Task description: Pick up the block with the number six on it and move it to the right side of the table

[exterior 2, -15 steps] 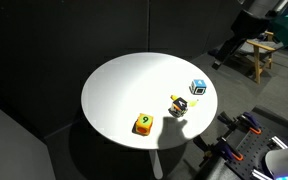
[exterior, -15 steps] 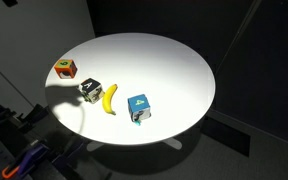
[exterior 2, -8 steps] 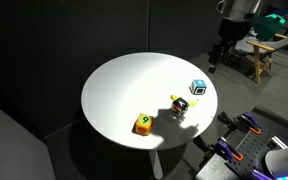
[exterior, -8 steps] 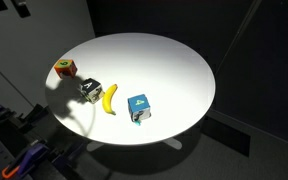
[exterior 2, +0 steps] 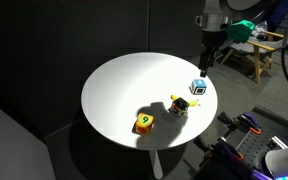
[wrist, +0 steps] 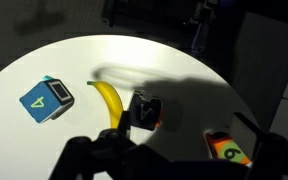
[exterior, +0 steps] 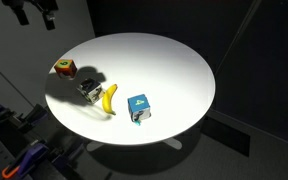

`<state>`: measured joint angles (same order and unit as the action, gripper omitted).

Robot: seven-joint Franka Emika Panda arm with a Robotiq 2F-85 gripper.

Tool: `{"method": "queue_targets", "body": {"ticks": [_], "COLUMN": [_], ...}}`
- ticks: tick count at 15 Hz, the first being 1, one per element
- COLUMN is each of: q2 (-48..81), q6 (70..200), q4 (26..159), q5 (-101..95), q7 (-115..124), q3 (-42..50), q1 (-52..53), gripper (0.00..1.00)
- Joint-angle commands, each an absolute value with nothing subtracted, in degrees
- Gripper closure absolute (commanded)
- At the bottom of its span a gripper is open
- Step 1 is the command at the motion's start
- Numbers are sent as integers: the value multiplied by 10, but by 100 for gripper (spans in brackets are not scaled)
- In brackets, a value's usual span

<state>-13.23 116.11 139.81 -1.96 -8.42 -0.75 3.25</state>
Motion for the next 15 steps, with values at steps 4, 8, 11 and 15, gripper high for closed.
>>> {"method": "queue_targets", "body": {"ticks": [4, 8, 11, 15], "q2": [-69, -60, -56, -61], "q6": [1195, 1236, 1255, 1253], "q4": [1358, 1358, 1355, 1366], "q5": [-30, -24, -25, -24], "q7": [-132, -150, -153, -139], "q3": [-6, -5, -4, -7], "q1": [28, 27, 25, 28], "gripper": [0, 0, 0, 0]}}
